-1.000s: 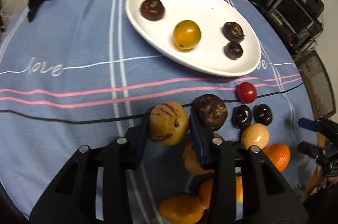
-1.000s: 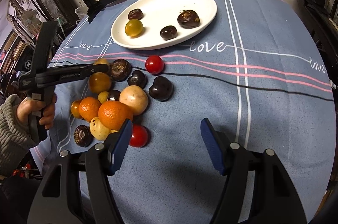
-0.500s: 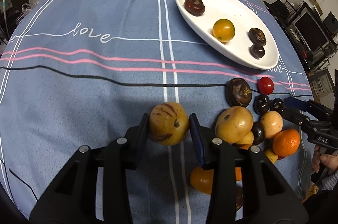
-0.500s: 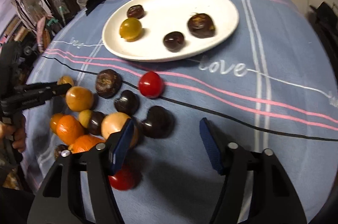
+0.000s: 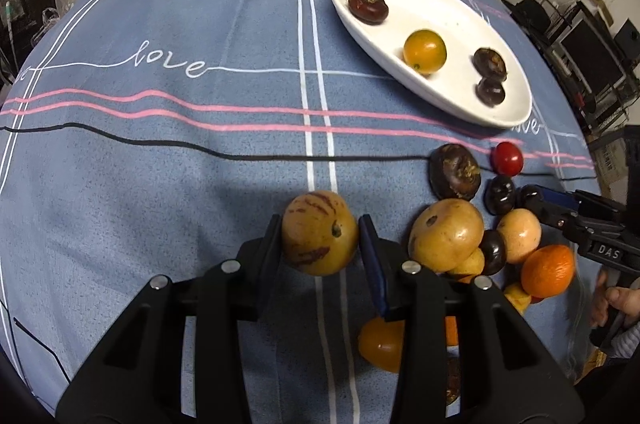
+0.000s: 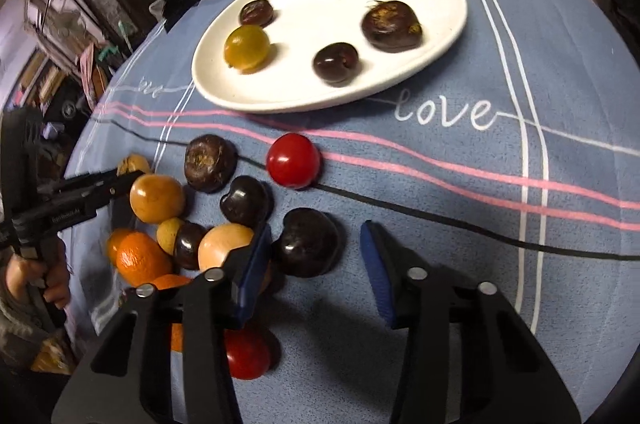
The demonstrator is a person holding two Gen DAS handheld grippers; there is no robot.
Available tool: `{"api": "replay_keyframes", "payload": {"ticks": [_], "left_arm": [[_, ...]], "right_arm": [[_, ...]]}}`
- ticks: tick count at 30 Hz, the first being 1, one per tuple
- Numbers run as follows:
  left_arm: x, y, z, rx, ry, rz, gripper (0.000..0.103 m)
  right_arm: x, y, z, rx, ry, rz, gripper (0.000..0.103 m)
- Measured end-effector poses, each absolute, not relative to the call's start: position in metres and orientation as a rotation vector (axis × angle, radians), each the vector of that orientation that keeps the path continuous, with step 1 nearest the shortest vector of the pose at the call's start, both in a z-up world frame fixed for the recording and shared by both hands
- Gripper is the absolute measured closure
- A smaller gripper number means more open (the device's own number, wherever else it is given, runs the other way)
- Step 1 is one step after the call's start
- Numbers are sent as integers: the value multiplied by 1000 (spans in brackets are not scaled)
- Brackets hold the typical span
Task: Organize fruits
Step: 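Grasp a tan speckled fruit with the left tool while the right tool grasps a dark plum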
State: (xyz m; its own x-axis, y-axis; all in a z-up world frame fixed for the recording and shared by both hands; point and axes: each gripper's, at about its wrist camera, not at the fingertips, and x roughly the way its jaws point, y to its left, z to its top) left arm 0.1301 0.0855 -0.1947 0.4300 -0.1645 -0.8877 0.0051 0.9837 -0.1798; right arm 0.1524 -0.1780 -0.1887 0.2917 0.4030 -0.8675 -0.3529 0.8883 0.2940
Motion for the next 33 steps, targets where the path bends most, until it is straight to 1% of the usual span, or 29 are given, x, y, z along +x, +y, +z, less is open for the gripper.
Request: {"api": "replay_keyframes", "payload": {"ticks": [4,10,14,18,25,33], "left_arm": [[125,78,-197,-113,1111,-95,64],[122,82,-197,-152,1087,-94,65],[116,84,-191,-181,1072,-114,66],[108,84,-184,-190,1063,-116,66],[112,67,-152,-110,1021,-127,66],[165,43,-115,-24,947,-156,66]], "right_arm": [[146,-167,-186,-31,1152,503,70],[146,-174,-188,23,1161,502,70],[139,-189,-180,91,1157,506,70],[126,-199,-177,98,1159,492,70],[109,-205,-165,41,1119,478,70],[134,-211,-135,54,1034,479,70]]}}
